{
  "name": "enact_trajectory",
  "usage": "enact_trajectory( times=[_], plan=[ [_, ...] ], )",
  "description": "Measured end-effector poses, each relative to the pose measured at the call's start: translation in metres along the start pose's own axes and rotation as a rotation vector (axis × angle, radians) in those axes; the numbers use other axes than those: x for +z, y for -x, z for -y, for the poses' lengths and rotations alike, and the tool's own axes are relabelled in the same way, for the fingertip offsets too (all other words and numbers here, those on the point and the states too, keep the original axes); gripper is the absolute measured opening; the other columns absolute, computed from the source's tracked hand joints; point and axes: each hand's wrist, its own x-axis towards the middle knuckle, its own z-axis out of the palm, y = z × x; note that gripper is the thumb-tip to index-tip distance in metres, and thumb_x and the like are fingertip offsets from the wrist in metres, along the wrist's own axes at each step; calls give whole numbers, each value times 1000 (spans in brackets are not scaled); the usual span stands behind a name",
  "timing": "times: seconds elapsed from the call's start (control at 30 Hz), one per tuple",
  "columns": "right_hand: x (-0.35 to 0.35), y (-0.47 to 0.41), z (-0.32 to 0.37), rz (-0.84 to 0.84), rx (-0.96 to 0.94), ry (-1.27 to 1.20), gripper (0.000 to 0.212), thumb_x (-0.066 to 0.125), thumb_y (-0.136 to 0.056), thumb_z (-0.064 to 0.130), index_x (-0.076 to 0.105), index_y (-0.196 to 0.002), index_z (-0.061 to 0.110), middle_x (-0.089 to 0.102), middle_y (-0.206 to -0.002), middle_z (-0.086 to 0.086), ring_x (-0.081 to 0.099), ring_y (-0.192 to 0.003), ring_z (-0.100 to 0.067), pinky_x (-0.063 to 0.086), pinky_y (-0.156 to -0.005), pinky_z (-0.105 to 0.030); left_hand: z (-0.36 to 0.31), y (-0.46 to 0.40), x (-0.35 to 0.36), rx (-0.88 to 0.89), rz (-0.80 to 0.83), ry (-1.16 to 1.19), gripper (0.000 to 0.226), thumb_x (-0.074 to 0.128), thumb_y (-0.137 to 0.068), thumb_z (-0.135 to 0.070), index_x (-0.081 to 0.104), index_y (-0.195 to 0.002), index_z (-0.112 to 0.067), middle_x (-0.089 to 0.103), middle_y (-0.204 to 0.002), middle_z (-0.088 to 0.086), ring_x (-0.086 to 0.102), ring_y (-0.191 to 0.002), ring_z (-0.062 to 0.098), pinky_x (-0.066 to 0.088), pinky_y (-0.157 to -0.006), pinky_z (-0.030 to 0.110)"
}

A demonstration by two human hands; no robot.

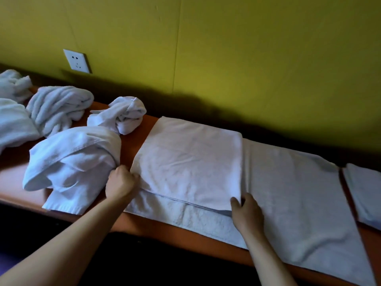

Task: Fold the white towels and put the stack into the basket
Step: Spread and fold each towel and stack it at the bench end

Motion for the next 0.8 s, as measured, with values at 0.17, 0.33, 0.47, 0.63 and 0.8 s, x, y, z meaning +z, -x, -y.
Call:
enact_trajectory(
  times=[0.17,0.33,0.47,0.63,0.8],
  plan=[
    [-28,10,1,-113,-67,-231,19,49,-100,31,51,-97,12,62,-86,-6,62,-88,-38,37,-67,-34,-10,20,-19,88,-21,127,16,48,-94,-26,49,-94,-10,67,-90,18,64,-85,42,49,-72,43],
    [-51,32,-20,-193,-80,-359,18,53,-98,34,57,-100,18,70,-82,-13,67,-80,-34,49,-72,-37,-6,71,-48,80,20,406,8,54,-94,-20,52,-90,-13,69,-78,12,70,-52,22,60,-58,43],
    [-59,71,-46,-190,0,-425,27,54,-90,44,61,-102,21,71,-81,-12,69,-72,-34,57,-71,-40,19,116,-54,18,138,532,18,60,-95,-13,51,-110,-8,68,-91,21,71,-55,29,59,-51,37],
    [-70,118,-65,-116,24,-658,19,61,-96,15,57,-113,24,54,-54,-14,47,-34,-16,39,-38,-18,36,164,-66,16,200,573,33,52,-94,-5,59,-115,-30,71,-81,15,67,-53,29,57,-55,36],
    [-85,132,-76,-75,69,-873,7,68,-92,18,65,-91,12,60,-64,-11,51,-38,-9,43,-42,-17,46,191,-73,-43,231,686,16,61,-96,-4,68,-109,-10,66,-73,12,60,-50,15,54,-51,22]
  ],
)
